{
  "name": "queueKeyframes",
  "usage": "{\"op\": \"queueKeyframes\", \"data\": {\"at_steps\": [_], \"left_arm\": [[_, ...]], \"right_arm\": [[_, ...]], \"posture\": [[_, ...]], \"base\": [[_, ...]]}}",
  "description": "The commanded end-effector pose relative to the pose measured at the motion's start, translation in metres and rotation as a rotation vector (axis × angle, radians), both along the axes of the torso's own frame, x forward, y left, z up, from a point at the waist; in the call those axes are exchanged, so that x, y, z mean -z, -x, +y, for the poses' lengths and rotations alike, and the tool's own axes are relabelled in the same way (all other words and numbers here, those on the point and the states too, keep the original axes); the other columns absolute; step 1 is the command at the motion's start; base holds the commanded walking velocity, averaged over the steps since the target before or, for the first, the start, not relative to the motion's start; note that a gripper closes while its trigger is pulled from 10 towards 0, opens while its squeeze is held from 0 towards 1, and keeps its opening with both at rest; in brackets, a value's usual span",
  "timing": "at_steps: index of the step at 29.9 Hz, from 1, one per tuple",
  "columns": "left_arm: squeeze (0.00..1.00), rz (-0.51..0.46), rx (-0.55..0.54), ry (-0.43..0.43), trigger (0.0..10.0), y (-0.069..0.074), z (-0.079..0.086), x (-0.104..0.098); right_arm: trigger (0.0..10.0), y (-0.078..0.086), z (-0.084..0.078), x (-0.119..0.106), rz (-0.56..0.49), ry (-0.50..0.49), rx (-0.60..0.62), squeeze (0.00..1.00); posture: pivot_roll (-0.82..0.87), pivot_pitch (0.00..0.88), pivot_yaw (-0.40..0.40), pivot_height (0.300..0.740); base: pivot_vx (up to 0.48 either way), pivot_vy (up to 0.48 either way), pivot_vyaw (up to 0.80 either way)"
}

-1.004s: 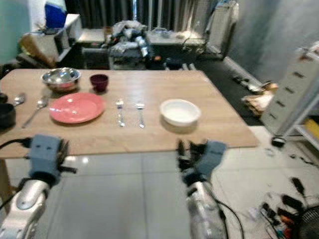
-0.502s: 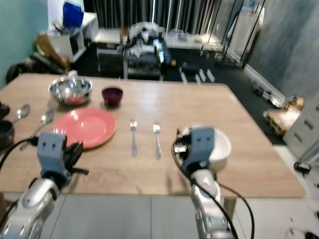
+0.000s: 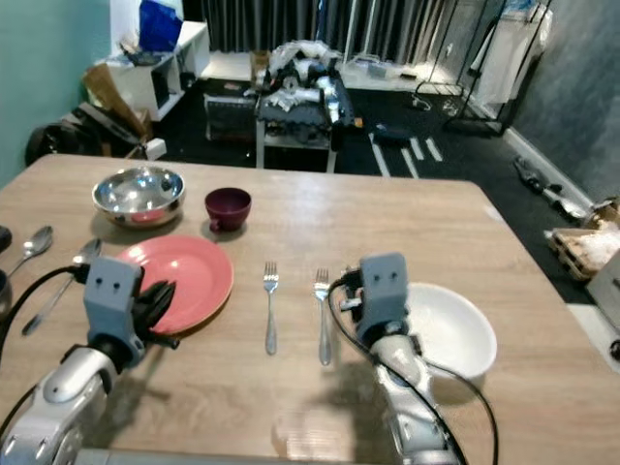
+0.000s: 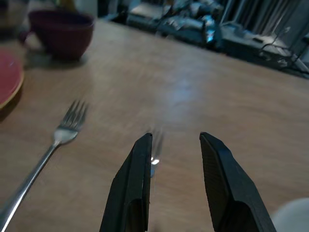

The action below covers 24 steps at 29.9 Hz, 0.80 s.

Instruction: Setting the table

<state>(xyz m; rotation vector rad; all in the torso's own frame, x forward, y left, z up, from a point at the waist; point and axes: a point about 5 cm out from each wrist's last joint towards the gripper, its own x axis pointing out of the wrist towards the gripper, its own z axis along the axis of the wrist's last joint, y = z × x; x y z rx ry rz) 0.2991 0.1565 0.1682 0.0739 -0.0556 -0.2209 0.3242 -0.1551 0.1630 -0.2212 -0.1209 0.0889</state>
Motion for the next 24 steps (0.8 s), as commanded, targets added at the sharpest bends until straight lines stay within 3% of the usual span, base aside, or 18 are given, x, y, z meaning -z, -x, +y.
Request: {"op": "queueKeyframes", "data": {"at_steps": [1,6,10,11,16,17,18,20,24], "left_arm": [[0.00,0.028,0.032,-0.028,10.0,0.005,0.000,0.004],[0.00,0.060,0.064,-0.078,10.0,0.008,0.006,0.006],[0.00,0.085,0.061,-0.162,10.0,0.015,0.027,0.002],[0.00,0.085,0.047,-0.174,10.0,0.016,0.033,0.000],[0.00,0.085,0.038,-0.180,10.0,0.017,0.037,-0.001],[0.00,0.085,0.021,-0.197,10.0,0.019,0.041,-0.003],[0.00,0.085,0.021,-0.197,10.0,0.019,0.041,-0.003],[0.00,0.084,0.000,-0.219,10.0,0.023,0.045,-0.006],[0.00,0.082,-0.004,-0.224,10.0,0.024,0.042,-0.007]], "right_arm": [[10.0,0.000,-0.007,0.011,0.073,0.060,0.035,0.00],[10.0,-0.001,-0.006,0.015,0.111,0.061,0.018,0.00],[10.0,0.001,-0.006,0.024,0.180,0.014,0.018,0.00],[10.0,0.002,-0.006,0.027,0.202,-0.003,0.018,1.00],[10.0,0.003,-0.005,0.029,0.217,-0.013,0.018,1.00],[10.0,0.006,0.002,0.032,0.246,-0.076,-0.016,1.00],[10.0,0.006,0.002,0.032,0.246,-0.076,-0.016,1.00],[10.0,0.011,0.021,0.039,0.298,-0.191,-0.081,1.00],[10.0,0.008,0.036,0.044,0.321,-0.245,-0.105,1.00]], "posture": [[0.12,0.050,0.049,0.740],[0.14,0.061,0.039,0.740],[0.16,0.083,0.024,0.740],[0.16,0.094,0.020,0.740],[0.17,0.097,0.019,0.740],[0.18,0.116,0.014,0.740],[0.18,0.116,0.014,0.740],[0.19,0.132,0.009,0.740],[0.20,0.139,0.005,0.740]], "base": [[0.000,0.000,0.00],[0.000,0.000,0.00],[0.000,0.000,0.00],[0.000,0.000,0.00],[0.000,0.000,0.00],[0.000,0.000,0.00],[0.000,0.000,0.00],[0.000,0.000,0.00],[0.000,0.000,0.00]]}}
